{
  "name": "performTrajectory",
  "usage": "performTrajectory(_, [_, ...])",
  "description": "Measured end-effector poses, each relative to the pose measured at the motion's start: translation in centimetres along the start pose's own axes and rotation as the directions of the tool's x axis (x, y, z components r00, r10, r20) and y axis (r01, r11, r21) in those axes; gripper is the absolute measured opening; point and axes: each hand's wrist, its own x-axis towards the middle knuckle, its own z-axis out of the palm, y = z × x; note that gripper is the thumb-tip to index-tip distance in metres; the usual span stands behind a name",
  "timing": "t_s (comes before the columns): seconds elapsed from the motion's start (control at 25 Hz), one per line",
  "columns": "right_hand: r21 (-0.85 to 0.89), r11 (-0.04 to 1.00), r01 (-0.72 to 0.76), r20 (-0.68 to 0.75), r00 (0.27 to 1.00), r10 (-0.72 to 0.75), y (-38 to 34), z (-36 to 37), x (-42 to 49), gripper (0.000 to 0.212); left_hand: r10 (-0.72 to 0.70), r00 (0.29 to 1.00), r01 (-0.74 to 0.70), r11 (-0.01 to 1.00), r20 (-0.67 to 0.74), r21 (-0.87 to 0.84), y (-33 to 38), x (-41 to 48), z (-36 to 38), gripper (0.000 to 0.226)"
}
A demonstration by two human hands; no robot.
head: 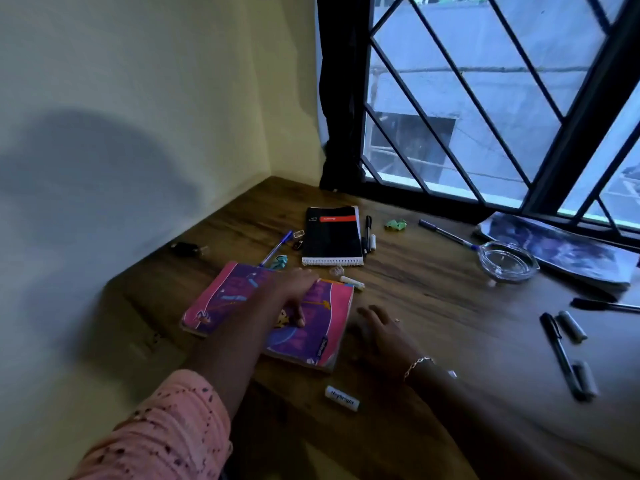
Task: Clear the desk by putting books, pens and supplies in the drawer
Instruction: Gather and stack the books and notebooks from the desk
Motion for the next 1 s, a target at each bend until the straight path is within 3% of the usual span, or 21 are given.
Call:
performTrajectory(0.08, [-0.006, 1.0, 0.028, 0.02, 0.999, -0.028, 0.3, 0.3, 0.4, 0.078, -0.03, 0.999, 0.031, 0.997, 0.013, -0.074, 0.6, 0.6, -0.7, 0.075])
performTrajectory(0.16, [0.004, 0.999, 0.034, 0.015, 0.999, -0.034, 0.4, 0.6, 0.5, 0.082, -0.012, 1.0, 0.012, 1.0, -0.024, 0.019, 1.2, 0.8, -1.1, 0.055])
performTrajectory(0.32, [0.024, 0.998, 0.05, -0.024, 0.998, -0.05, 0.8, 0.9, 0.7, 0.086, 0.017, 0.997, 0.012, 0.919, -0.071, 0.394, 1.4, 1.0, -1.4, 0.083])
performTrajectory(0.44, [0.077, 0.997, 0.026, -0.038, 0.999, -0.024, 0.7, 0.9, 0.6, 0.087, 0.074, 0.976, 0.031, 0.884, -0.205, 0.466, 0.5, 1.0, -0.6, 0.077])
performTrajectory(0.56, [0.123, 0.992, 0.013, -0.029, 1.0, -0.009, 0.5, 0.8, 0.6, 0.087, 0.173, 0.932, -0.047, 0.929, -0.319, 0.366, -0.6, 0.2, -1.6, 0.049])
performTrajectory(0.68, [0.236, 0.97, -0.062, -0.007, 0.998, 0.065, 0.4, 0.4, 0.6, 0.089, 0.186, 0.901, -0.128, 0.977, -0.392, 0.17, -1.4, -1.4, -4.3, 0.02])
performTrajectory(0.8, [0.401, 0.907, -0.126, 0.014, 0.991, 0.131, 0.5, 0.2, 0.6, 0.09, 0.202, 0.859, -0.232, 0.973, -0.47, -0.005, -1.9, -4.2, -7.3, 0.038])
performTrajectory(0.88, [0.55, 0.822, -0.145, 0.023, 0.987, 0.158, 0.5, 0.5, 0.4, 0.088, 0.237, 0.807, -0.313, 0.948, -0.541, -0.052, -1.6, -6.5, -9.4, 0.033])
performTrajectory(1.0, [0.747, 0.663, -0.052, -0.039, 0.992, 0.122, 0.0, 0.1, 0.2, 0.082, 0.263, 0.73, -0.542, 0.786, -0.631, -0.298, -0.8, -10.0, -12.1, 0.029])
